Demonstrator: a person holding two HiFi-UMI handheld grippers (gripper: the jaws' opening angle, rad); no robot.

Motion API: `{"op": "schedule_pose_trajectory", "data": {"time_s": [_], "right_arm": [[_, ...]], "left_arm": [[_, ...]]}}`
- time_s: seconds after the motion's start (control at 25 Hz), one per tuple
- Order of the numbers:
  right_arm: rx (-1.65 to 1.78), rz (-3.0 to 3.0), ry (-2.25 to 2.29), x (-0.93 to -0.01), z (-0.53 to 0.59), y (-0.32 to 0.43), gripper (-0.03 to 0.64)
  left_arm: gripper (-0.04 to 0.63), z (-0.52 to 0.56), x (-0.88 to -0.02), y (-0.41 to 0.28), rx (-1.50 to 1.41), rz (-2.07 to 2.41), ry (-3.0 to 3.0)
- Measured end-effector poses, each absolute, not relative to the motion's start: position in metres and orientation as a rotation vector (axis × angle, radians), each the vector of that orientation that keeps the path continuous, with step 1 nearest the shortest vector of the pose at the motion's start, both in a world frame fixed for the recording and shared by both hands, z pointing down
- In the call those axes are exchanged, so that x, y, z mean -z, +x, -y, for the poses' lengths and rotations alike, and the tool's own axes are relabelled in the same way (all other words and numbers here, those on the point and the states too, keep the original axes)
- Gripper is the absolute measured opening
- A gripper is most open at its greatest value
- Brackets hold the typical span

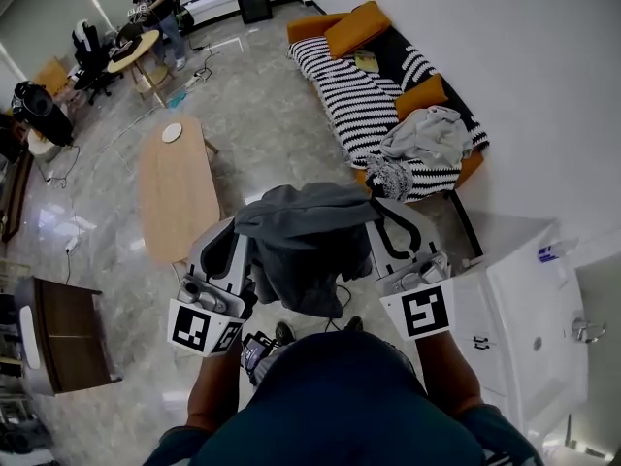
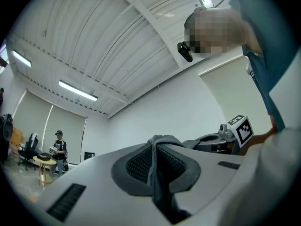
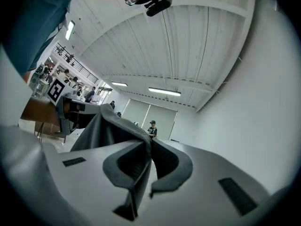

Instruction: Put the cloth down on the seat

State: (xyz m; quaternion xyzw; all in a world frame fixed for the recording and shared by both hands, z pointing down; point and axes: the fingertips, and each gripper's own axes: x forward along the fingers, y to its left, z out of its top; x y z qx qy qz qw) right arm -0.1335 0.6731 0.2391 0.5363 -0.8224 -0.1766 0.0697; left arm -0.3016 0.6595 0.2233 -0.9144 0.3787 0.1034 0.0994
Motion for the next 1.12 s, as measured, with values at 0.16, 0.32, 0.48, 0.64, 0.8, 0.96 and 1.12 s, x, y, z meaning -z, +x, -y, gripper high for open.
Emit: {"op": "schedule_pose_trajectory", "data": {"time_s": [0.16,0.32,0.48,0.64,0.8,0.96,1.12], "right_arm": [[0.526,2.466,1.562,-0.253,-0.675,-0.107,0.037],[0.512,2.471,1.536,-0.262,-0.669,-0.091,0.037],[0.528,2.483,1.535,-0.260,-0.660,-0.085,0.036],[0.547,2.475,1.545,-0.255,-0.651,-0.086,0.037],[0.570,2.449,1.587,-0.244,-0.644,-0.094,0.035],[0.574,2.447,1.660,-0.232,-0.633,-0.106,0.035],[0.575,2.438,1.719,-0.226,-0.621,-0.126,0.035]], "left_arm": [[0.023,-0.658,-0.217,-0.277,-0.276,-1.176,-2.627],[0.023,-0.657,-0.215,-0.261,-0.259,-1.224,-2.581],[0.023,-0.653,-0.210,-0.254,-0.242,-1.233,-2.553],[0.023,-0.644,-0.204,-0.254,-0.243,-1.222,-2.542],[0.023,-0.636,-0.197,-0.263,-0.242,-1.180,-2.531],[0.023,-0.623,-0.193,-0.276,-0.254,-1.135,-2.538],[0.023,-0.609,-0.192,-0.297,-0.272,-1.090,-2.550]]}}
